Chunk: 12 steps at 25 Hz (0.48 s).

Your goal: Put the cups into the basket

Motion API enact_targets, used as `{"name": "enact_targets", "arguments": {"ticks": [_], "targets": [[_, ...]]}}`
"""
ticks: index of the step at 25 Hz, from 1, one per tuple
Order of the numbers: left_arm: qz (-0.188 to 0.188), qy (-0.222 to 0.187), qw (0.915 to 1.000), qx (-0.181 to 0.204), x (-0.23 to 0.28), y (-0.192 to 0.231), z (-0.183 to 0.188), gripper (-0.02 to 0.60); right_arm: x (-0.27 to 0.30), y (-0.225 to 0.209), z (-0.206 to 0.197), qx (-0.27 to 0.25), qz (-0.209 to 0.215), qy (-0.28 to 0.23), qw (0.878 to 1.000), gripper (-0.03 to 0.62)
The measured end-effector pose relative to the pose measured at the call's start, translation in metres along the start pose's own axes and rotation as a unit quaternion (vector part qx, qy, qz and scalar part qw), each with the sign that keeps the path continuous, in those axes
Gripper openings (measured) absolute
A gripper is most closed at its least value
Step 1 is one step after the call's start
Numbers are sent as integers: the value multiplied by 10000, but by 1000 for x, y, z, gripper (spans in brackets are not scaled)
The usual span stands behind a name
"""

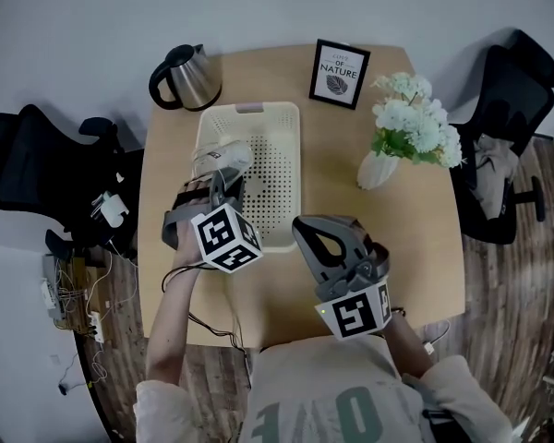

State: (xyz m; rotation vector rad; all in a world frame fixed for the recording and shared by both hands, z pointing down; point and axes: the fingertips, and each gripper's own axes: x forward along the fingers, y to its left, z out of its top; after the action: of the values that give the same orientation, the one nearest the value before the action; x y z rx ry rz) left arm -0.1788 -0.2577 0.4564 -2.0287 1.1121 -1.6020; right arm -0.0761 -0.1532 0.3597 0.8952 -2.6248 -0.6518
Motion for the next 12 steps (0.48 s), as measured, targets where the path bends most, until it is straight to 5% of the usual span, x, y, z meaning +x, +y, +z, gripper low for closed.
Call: {"name": "enact_targets", "arguments": {"ticks": [12], "targets": [[-930, 561, 9898, 926, 65, -42, -17, 37, 13, 0, -24, 243, 110, 162, 9995, -2]]}}
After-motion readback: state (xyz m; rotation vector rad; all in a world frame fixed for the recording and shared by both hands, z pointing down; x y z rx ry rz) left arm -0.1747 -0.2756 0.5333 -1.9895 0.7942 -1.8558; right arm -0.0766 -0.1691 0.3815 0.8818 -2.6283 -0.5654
